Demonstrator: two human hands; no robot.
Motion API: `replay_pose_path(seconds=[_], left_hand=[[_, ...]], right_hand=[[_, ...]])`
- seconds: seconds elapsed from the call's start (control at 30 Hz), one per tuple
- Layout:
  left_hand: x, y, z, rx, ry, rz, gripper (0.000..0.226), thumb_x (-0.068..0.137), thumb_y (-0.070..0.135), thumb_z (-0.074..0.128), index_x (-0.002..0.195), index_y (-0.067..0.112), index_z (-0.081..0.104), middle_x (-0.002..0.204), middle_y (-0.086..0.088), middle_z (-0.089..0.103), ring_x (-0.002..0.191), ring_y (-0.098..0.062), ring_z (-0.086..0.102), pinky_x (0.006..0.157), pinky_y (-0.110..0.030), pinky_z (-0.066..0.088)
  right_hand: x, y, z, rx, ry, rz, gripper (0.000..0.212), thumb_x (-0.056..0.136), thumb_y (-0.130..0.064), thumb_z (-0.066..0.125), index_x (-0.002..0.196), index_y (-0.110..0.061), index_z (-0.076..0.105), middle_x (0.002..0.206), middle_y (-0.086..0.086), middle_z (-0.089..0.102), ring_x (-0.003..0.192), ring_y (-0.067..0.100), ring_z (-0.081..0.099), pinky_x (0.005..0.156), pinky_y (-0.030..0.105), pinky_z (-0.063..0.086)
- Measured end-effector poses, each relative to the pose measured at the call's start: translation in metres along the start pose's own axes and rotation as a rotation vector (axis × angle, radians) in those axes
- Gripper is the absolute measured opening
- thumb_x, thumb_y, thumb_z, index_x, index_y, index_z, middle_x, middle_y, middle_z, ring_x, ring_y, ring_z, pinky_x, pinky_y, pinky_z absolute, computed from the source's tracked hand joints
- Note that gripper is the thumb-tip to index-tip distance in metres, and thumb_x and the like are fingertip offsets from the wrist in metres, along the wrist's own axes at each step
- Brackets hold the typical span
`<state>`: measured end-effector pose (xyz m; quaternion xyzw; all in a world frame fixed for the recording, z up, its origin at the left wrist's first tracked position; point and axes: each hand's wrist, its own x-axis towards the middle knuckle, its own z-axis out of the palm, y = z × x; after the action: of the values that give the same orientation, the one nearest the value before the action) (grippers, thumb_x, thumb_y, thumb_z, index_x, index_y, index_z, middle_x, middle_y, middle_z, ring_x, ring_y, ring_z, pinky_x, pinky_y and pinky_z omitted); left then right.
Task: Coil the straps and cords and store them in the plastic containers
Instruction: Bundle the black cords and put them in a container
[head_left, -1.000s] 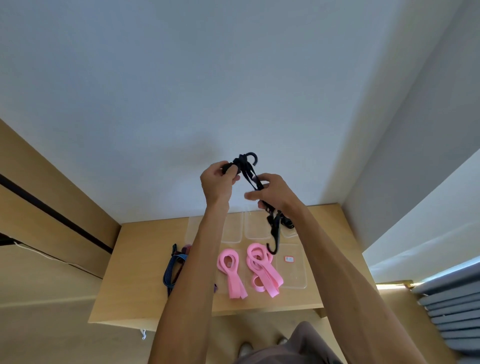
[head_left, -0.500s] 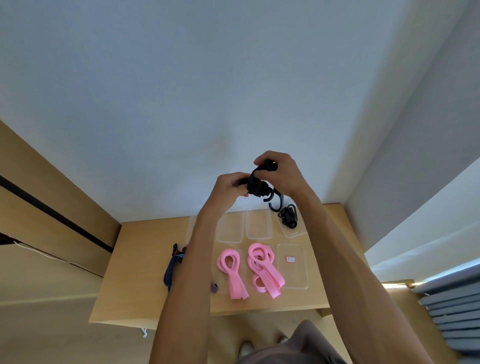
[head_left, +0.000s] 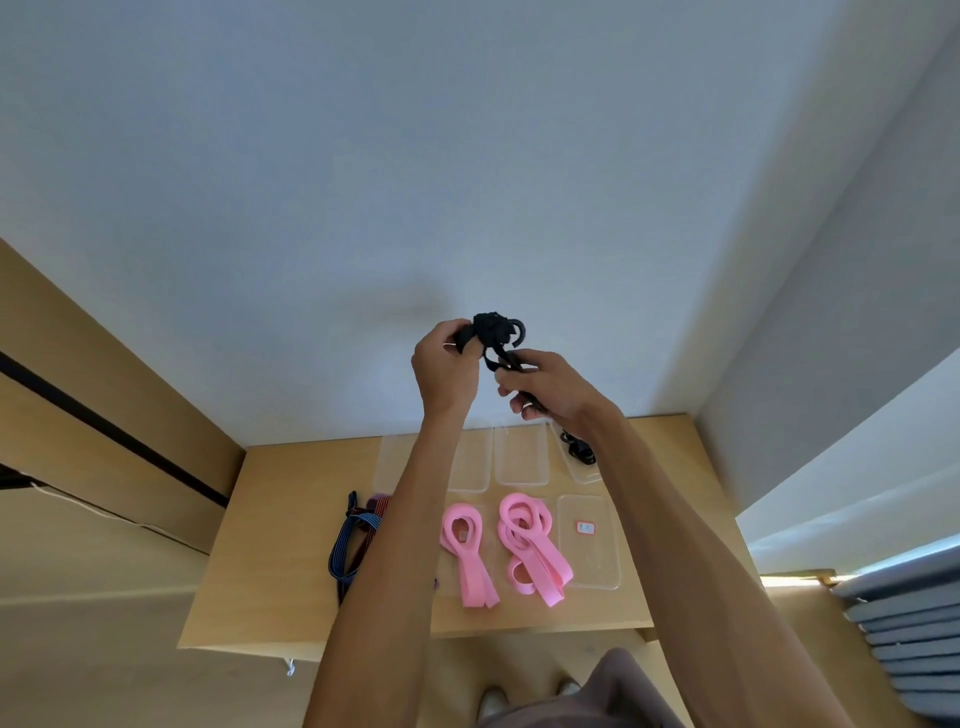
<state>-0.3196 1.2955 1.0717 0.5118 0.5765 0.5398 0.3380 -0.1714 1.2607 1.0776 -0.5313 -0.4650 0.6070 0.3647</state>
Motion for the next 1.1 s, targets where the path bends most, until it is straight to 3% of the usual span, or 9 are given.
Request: replay_pose_path(seconds=[0.2, 0.3, 0.4, 0.53, 0.63, 0.73, 0.83, 0.93, 1.1], left_hand=[[-0.002, -0.024, 0.004, 0.331, 0.080, 0.116, 0.016, 0.087, -0.001, 0.065, 0.100, 0.006, 0.070, 0.098, -0.007, 0.068, 0.084, -0.018, 0.061, 0.075, -0.027, 0.051], [-0.009, -0.041, 0.006, 0.429, 0.002, 0.158, 0.021, 0.085, -0.006, 0.062, 0.102, 0.003, 0.070, 0.098, -0.013, 0.067, 0.086, -0.024, 0.061, 0.073, -0.027, 0.046], [-0.010, -0.049, 0.005, 0.425, -0.063, 0.133, 0.027, 0.084, -0.007, 0.061, 0.106, 0.003, 0.072, 0.101, -0.013, 0.069, 0.089, -0.025, 0.062, 0.075, -0.023, 0.043], [-0.005, -0.053, 0.000, 0.362, -0.204, 0.065, 0.027, 0.084, -0.002, 0.061, 0.105, 0.008, 0.075, 0.094, -0.004, 0.072, 0.086, -0.019, 0.063, 0.071, -0.013, 0.041], [-0.006, -0.049, -0.002, 0.256, -0.379, 0.030, 0.026, 0.083, -0.003, 0.062, 0.102, 0.009, 0.076, 0.085, 0.000, 0.071, 0.078, -0.018, 0.065, 0.070, -0.024, 0.049], [-0.010, -0.043, -0.004, 0.072, -0.558, -0.026, 0.027, 0.082, -0.011, 0.060, 0.103, 0.001, 0.074, 0.080, -0.010, 0.070, 0.070, -0.023, 0.061, 0.075, -0.036, 0.051], [-0.012, -0.040, -0.007, -0.113, -0.649, -0.081, 0.029, 0.084, -0.011, 0.060, 0.105, 0.003, 0.074, 0.081, -0.010, 0.069, 0.068, -0.020, 0.059, 0.075, -0.029, 0.051], [-0.011, -0.040, -0.006, -0.193, -0.669, -0.101, 0.024, 0.089, -0.006, 0.061, 0.110, 0.000, 0.072, 0.085, -0.008, 0.072, 0.070, -0.018, 0.061, 0.074, -0.026, 0.052], [-0.010, -0.034, 0.000, -0.364, -0.570, -0.191, 0.023, 0.084, 0.008, 0.068, 0.098, 0.022, 0.080, 0.090, -0.005, 0.076, 0.080, -0.019, 0.068, 0.072, -0.027, 0.052]], right_hand=[[0.001, -0.014, 0.006, -0.289, 0.255, 0.082, 0.030, 0.083, 0.005, 0.058, 0.106, -0.013, 0.059, 0.078, 0.011, 0.071, 0.051, 0.015, 0.061, 0.049, 0.020, 0.047], [0.001, -0.019, 0.003, -0.393, 0.212, 0.090, 0.025, 0.084, 0.003, 0.045, 0.087, -0.014, 0.063, 0.074, 0.010, 0.069, 0.048, 0.015, 0.054, 0.048, 0.022, 0.044], [-0.003, -0.015, -0.005, -0.193, 0.088, 0.060, 0.016, 0.089, -0.003, 0.055, 0.088, -0.007, 0.071, 0.076, 0.012, 0.061, 0.056, 0.017, 0.054, 0.057, 0.024, 0.049], [-0.009, -0.011, -0.021, 0.040, -0.189, 0.032, 0.017, 0.088, -0.022, 0.071, 0.101, -0.012, 0.075, 0.086, 0.008, 0.064, 0.076, 0.018, 0.060, 0.076, 0.026, 0.054], [-0.005, -0.010, -0.023, -0.116, 0.076, -0.070, 0.020, 0.093, -0.026, 0.063, 0.092, -0.009, 0.075, 0.067, -0.001, 0.057, 0.059, 0.012, 0.045, 0.060, 0.027, 0.040], [0.000, -0.010, -0.024, -0.166, 0.257, -0.106, 0.028, 0.093, -0.030, 0.062, 0.086, -0.005, 0.073, 0.064, -0.008, 0.055, 0.058, 0.009, 0.044, 0.060, 0.025, 0.039], [0.001, -0.007, -0.022, 0.106, 0.265, -0.109, 0.020, 0.091, -0.020, 0.065, 0.109, -0.011, 0.063, 0.073, -0.001, 0.060, 0.064, 0.014, 0.051, 0.062, 0.030, 0.045], [0.005, -0.001, -0.022, 0.271, 0.344, -0.129, 0.034, 0.089, -0.015, 0.066, 0.121, -0.019, 0.056, 0.082, 0.005, 0.067, 0.063, 0.016, 0.049, 0.058, 0.029, 0.044], [0.007, 0.008, -0.024, 0.318, 0.397, -0.198, 0.024, 0.090, -0.026, 0.070, 0.092, -0.002, 0.073, 0.082, 0.011, 0.070, 0.071, 0.019, 0.063, 0.067, 0.028, 0.054]])
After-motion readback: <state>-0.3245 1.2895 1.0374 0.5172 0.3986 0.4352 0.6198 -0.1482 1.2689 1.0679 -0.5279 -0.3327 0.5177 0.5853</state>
